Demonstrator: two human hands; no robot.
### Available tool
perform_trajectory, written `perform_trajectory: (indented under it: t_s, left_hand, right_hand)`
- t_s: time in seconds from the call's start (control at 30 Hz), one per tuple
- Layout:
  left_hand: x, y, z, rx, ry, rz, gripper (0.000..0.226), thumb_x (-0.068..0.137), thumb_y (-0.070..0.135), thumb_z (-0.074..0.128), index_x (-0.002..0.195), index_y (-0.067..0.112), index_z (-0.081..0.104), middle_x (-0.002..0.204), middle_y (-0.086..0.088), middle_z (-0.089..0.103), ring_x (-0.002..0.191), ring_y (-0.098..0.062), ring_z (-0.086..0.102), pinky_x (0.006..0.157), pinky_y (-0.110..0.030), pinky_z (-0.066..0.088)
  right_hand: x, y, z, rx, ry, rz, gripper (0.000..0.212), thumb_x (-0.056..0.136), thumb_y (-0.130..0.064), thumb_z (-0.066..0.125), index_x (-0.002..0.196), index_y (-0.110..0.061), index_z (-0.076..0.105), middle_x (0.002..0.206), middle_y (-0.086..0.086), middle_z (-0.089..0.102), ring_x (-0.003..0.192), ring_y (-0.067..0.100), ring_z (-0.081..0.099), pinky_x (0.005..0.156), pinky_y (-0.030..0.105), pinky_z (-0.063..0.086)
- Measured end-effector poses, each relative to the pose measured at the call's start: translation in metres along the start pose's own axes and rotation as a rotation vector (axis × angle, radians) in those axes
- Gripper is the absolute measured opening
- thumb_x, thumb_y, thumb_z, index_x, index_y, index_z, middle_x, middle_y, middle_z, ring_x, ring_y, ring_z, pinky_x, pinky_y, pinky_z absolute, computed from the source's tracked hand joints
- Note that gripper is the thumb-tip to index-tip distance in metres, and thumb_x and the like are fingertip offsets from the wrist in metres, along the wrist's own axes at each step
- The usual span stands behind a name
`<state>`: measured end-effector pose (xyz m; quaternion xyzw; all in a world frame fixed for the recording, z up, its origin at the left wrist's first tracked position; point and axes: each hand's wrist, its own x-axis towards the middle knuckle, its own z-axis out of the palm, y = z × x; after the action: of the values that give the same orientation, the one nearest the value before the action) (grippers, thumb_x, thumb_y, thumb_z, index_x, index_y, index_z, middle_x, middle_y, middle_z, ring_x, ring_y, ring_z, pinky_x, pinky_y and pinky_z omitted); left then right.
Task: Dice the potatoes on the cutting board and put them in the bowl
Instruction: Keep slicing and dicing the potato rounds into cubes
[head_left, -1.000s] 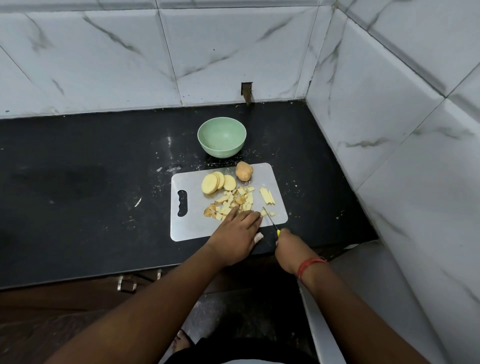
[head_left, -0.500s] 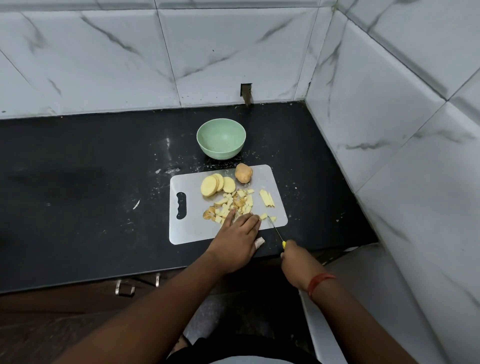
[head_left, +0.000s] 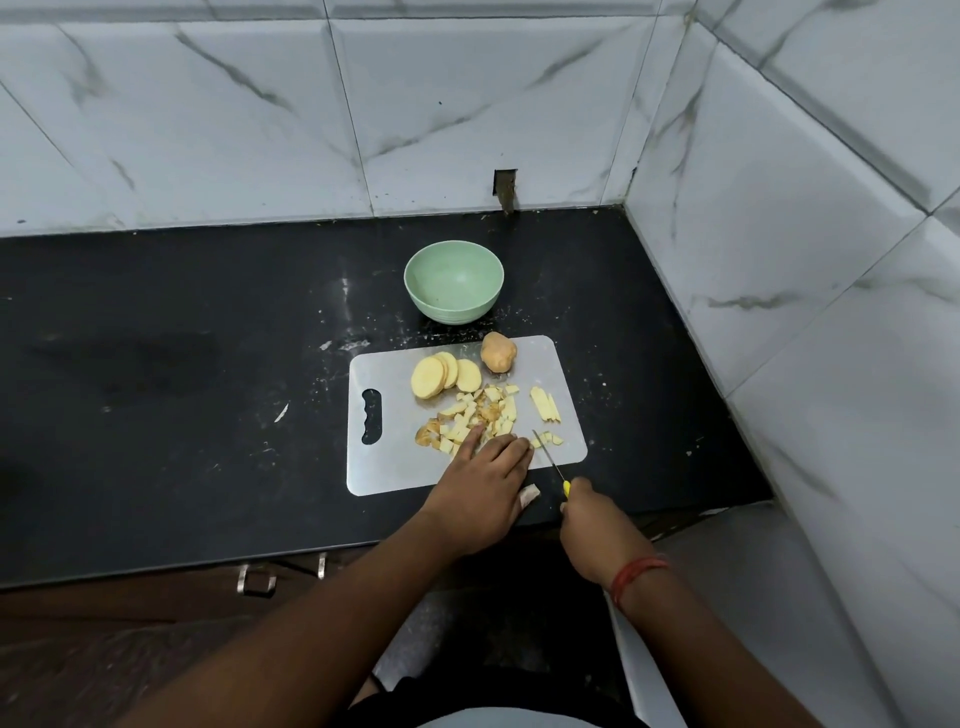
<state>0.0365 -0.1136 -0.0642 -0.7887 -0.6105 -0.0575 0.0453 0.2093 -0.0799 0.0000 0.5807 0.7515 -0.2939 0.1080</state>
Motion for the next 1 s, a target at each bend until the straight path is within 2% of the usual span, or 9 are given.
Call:
perform_trajectory:
  t_s: [0.13,0.27,0.37,0.5,0.6,0.7,0.83,0.9,1.0]
  left_hand:
    - [0.001,0.003,0.0,0.004,0.009,-0.01,0.06,0.107,0.049,0.031,0.144,0.008,0.054,0.145,-0.007,0.052,0.135,-0.026,0.045,0.12,-0.057,0.027]
    - [0.002,0.006,-0.001,0.008,0.004,-0.035,0.062,0.107,0.05,0.03,0.143,0.007,0.055,0.144,-0.007,0.053,0.134,-0.026,0.046,0.12,-0.057,0.028]
    - [0.003,0.009,-0.002,0.006,0.001,-0.056,0.064,0.107,0.052,0.029,0.143,0.007,0.056,0.143,-0.007,0.054,0.135,-0.026,0.046,0.12,-0.057,0.028]
    - [0.003,0.01,-0.002,0.012,-0.002,-0.066,0.065,0.107,0.054,0.028,0.142,0.007,0.056,0.142,-0.006,0.054,0.135,-0.026,0.045,0.12,-0.056,0.027]
    - [0.004,0.01,-0.003,0.03,-0.004,-0.055,0.066,0.106,0.054,0.028,0.142,0.007,0.057,0.141,-0.007,0.055,0.135,-0.026,0.045,0.121,-0.056,0.026]
    - [0.005,0.009,-0.003,0.041,0.007,-0.05,0.065,0.106,0.053,0.027,0.14,0.007,0.058,0.14,-0.008,0.057,0.134,-0.026,0.047,0.121,-0.056,0.025]
    - [0.007,0.008,-0.004,0.053,0.026,-0.053,0.062,0.107,0.052,0.03,0.137,0.007,0.061,0.137,-0.009,0.059,0.133,-0.027,0.047,0.122,-0.054,0.025]
    - [0.011,0.009,-0.007,0.047,0.05,-0.052,0.06,0.107,0.051,0.032,0.133,0.007,0.064,0.135,-0.009,0.059,0.132,-0.027,0.047,0.122,-0.053,0.025]
    - [0.018,0.011,-0.011,0.021,0.098,-0.027,0.055,0.107,0.048,0.036,0.128,0.007,0.065,0.134,-0.011,0.059,0.131,-0.027,0.048,0.123,-0.051,0.025]
  right_hand:
    - [0.005,-0.004,-0.002,0.01,-0.047,0.025,0.014,0.097,-0.006,0.039,0.111,-0.008,0.042,0.105,0.015,0.063,0.094,0.028,0.064,0.071,0.03,0.042]
    - [0.005,-0.001,-0.002,0.032,-0.063,0.016,0.004,0.097,-0.008,0.04,0.1,-0.011,0.039,0.104,0.016,0.064,0.094,0.029,0.064,0.071,0.03,0.041]
    - [-0.001,0.005,0.003,0.029,-0.075,0.016,0.008,0.096,-0.006,0.04,0.099,-0.012,0.037,0.102,0.016,0.064,0.094,0.029,0.065,0.071,0.031,0.044]
    - [-0.007,0.018,0.005,0.021,-0.087,0.005,0.007,0.096,-0.007,0.042,0.098,-0.012,0.037,0.084,0.006,0.056,0.082,0.024,0.061,0.068,0.03,0.043]
    - [-0.009,0.025,-0.003,0.054,-0.097,-0.024,0.006,0.099,-0.014,0.042,0.094,-0.013,0.039,0.077,-0.001,0.049,0.08,0.02,0.057,0.067,0.029,0.039]
    - [-0.011,0.026,-0.018,0.126,-0.068,-0.024,0.015,0.103,-0.026,0.042,0.093,-0.014,0.041,0.081,0.001,0.05,0.076,0.016,0.051,0.065,0.031,0.037]
    - [-0.008,0.024,-0.028,0.405,-0.124,0.03,0.019,0.1,-0.028,0.046,0.087,-0.014,0.045,0.074,0.005,0.053,0.063,0.018,0.049,0.061,0.032,0.039]
    - [-0.008,0.023,-0.03,0.703,-0.163,0.112,0.018,0.101,-0.026,0.045,0.086,-0.015,0.041,0.061,0.002,0.044,0.046,0.014,0.037,0.045,0.027,0.031]
    - [-0.013,0.02,-0.036,0.943,-0.18,0.164,0.02,0.103,-0.022,0.042,0.084,-0.018,0.036,0.054,-0.002,0.035,0.038,0.01,0.026,0.04,0.016,0.019]
